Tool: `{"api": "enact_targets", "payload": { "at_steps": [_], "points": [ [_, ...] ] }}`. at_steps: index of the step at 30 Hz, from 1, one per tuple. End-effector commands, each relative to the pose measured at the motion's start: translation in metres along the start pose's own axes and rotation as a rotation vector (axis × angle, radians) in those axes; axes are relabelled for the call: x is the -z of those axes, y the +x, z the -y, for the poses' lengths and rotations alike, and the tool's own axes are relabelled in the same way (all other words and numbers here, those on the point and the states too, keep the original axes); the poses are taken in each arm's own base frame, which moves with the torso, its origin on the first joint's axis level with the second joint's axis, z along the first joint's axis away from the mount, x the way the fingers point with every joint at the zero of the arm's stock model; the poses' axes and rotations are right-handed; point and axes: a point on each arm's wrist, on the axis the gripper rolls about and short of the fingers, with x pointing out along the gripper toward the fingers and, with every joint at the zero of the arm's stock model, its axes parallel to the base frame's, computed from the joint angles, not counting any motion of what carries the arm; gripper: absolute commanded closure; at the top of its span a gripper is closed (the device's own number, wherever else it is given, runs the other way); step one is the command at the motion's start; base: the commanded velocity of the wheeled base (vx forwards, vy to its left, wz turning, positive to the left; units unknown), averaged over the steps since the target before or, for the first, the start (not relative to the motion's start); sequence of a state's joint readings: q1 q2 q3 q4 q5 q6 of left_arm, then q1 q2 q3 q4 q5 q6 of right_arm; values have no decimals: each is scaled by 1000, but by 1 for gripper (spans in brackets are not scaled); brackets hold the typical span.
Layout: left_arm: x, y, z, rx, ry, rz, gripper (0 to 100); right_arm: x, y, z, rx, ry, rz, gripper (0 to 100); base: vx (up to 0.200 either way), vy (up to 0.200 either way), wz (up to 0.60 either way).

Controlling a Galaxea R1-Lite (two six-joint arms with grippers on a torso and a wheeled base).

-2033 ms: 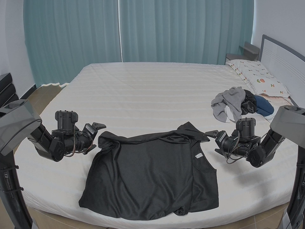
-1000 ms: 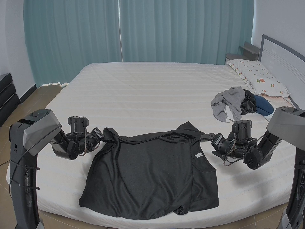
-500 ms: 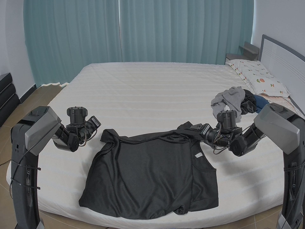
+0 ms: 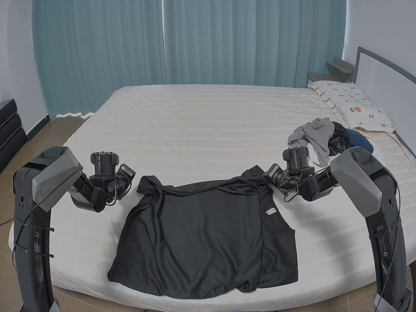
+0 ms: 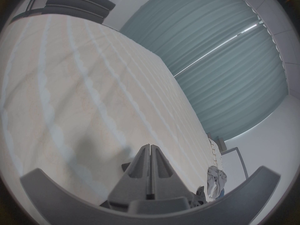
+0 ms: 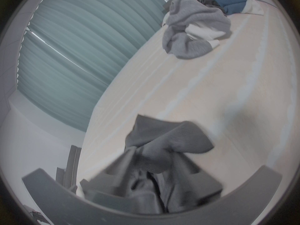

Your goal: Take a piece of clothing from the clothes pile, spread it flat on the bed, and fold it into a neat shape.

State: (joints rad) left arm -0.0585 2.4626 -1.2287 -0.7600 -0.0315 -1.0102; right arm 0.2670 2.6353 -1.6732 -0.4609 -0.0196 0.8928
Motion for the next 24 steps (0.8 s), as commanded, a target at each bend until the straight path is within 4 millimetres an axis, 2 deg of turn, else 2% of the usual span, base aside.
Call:
{"api": "enact_targets", "payload": {
  "at_steps": [1,6,8,12,18,19,22,24],
  "points": [
    [1,-14,-2,-6,-14,-34,100,-2,22,1,-13,3,64,100,0,0,0],
    [3,-14,-6,2,-12,-29,100,-27,25,-28,-128,6,170,100,0,0,0],
    [5,-15,-7,4,-11,-29,100,-26,28,-26,-133,2,199,100,0,0,0],
    [6,-15,-8,7,-11,-29,100,-31,27,-33,-235,-58,296,100,0,0,0],
    [7,-15,-9,7,-9,-32,100,-22,38,-20,-238,-197,333,100,0,0,0],
    [7,-15,-9,7,-9,-32,100,-22,38,-20,-238,-197,333,0,0,0,0],
    [7,-15,-9,7,-9,-32,100,-5,50,-4,-232,-249,266,0,0,0,0],
    [7,-15,-9,7,-9,-32,100,-1,53,2,-219,-251,257,0,0,0,0]
  ]
}}
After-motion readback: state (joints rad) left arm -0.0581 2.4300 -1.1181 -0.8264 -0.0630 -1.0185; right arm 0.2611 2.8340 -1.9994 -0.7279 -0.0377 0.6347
